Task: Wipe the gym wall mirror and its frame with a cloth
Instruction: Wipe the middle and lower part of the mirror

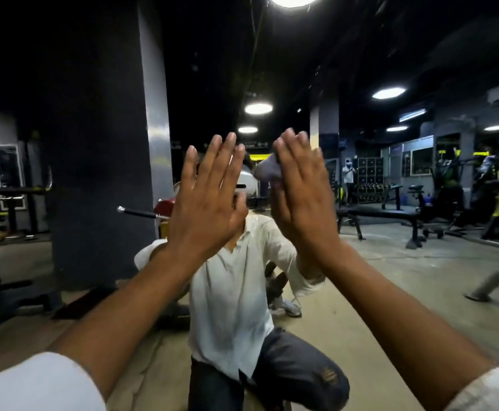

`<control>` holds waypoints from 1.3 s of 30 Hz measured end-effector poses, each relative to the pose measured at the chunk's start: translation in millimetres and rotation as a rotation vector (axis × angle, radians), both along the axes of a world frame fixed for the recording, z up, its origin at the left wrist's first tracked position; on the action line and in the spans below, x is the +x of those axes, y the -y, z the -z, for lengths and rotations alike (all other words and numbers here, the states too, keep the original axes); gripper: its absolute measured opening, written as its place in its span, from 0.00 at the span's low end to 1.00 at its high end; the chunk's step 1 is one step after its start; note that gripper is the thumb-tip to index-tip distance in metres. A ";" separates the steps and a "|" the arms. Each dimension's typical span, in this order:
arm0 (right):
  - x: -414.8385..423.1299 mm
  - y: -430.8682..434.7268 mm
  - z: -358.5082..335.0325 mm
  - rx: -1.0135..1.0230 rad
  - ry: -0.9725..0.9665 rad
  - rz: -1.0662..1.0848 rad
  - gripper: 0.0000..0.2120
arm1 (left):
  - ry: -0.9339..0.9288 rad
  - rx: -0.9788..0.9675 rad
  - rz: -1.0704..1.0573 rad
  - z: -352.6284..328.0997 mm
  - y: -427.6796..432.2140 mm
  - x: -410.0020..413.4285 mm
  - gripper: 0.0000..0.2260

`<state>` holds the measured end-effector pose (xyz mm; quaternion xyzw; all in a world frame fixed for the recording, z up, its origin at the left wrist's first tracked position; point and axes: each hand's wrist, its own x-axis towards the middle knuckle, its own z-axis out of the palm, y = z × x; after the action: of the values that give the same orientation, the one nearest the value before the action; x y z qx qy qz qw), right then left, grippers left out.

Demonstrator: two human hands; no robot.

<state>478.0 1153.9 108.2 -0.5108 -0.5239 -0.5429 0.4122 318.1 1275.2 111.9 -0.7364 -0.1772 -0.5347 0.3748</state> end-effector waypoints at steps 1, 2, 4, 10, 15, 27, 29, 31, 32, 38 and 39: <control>5.1 0.1 -15.1 0.078 -0.077 0.002 0.27 | 0.001 0.000 0.004 2.0 -2.3 1.2 0.33; 9.3 0.6 -28.1 0.148 -0.154 0.003 0.26 | -0.003 0.005 0.014 2.5 -4.0 1.3 0.33; 8.2 -1.9 -44.9 0.249 -0.286 0.007 0.26 | -0.008 0.019 0.019 1.1 -6.3 1.7 0.33; -17.6 -18.8 -39.7 0.026 0.003 0.000 0.28 | -0.017 0.033 0.011 1.4 -8.4 1.7 0.34; 33.6 22.4 -62.5 0.146 -0.186 0.032 0.26 | -0.011 0.012 0.046 1.7 -6.6 1.9 0.34; -5.8 8.9 73.9 0.106 -0.353 -0.003 0.28 | -0.221 0.078 0.134 45.3 1.5 7.9 0.33; -23.8 -1.3 106.4 0.007 -0.242 -0.021 0.28 | -0.231 0.074 0.148 55.9 4.1 6.9 0.35; -28.6 -3.8 134.7 -0.067 -0.123 -0.033 0.27 | -0.264 0.080 0.145 66.8 4.3 4.6 0.35; -26.4 -3.8 145.9 -0.049 -0.139 -0.029 0.27 | -0.276 0.089 0.143 74.0 4.4 3.7 0.34; -42.8 -10.9 224.6 -0.064 -0.331 -0.006 0.29 | -0.312 0.069 0.143 116.4 8.3 -0.1 0.33; -41.0 -5.3 237.7 -0.129 -0.270 0.002 0.30 | -0.314 0.068 0.151 120.2 8.5 -0.2 0.33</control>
<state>437.0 1159.2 -129.5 -0.6051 -0.4969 -0.4349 0.4446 317.8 1266.7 -8.2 -0.8090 -0.0425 -0.4453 0.3814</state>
